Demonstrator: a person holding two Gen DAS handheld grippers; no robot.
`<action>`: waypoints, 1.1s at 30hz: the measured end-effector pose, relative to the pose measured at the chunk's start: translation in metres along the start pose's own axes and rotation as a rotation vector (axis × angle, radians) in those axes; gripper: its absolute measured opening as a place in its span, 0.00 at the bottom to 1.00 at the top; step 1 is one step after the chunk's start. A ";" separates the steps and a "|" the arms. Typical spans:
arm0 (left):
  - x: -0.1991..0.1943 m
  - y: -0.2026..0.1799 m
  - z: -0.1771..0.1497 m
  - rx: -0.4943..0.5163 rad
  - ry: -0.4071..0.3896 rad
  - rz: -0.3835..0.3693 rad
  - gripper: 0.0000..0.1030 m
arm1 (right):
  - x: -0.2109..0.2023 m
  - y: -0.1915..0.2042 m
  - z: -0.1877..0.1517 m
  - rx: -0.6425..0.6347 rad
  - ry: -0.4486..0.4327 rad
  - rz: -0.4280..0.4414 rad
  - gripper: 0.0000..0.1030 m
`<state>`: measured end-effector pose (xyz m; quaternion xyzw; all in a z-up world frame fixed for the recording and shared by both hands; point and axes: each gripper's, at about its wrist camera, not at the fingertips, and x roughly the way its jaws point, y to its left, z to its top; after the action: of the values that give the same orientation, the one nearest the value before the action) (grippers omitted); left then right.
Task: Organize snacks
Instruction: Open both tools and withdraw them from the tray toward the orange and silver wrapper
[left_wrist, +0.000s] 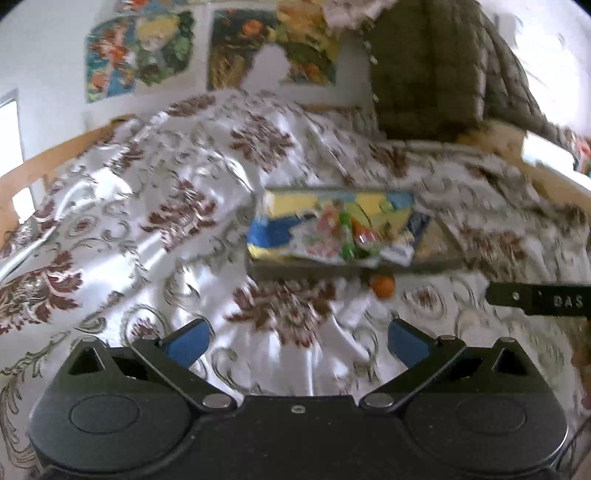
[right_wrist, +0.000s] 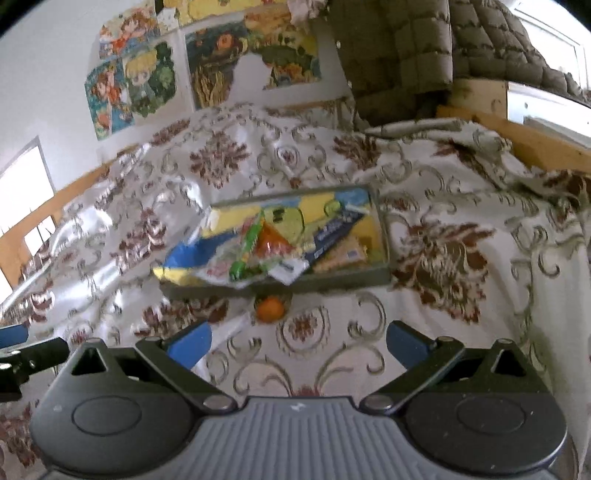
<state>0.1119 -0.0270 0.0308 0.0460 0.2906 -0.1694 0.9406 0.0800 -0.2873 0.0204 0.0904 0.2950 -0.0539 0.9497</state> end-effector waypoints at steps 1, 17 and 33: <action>0.003 -0.003 -0.002 0.020 0.012 -0.006 0.99 | 0.003 0.000 -0.002 -0.003 0.023 -0.006 1.00; 0.043 -0.018 -0.021 0.071 0.153 -0.006 0.99 | 0.049 0.005 -0.021 -0.047 0.265 -0.047 1.00; 0.073 -0.021 -0.025 0.067 0.203 -0.009 0.99 | 0.071 0.022 -0.018 -0.154 0.287 -0.090 1.00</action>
<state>0.1485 -0.0634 -0.0306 0.0928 0.3790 -0.1778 0.9034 0.1317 -0.2658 -0.0314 0.0107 0.4344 -0.0600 0.8987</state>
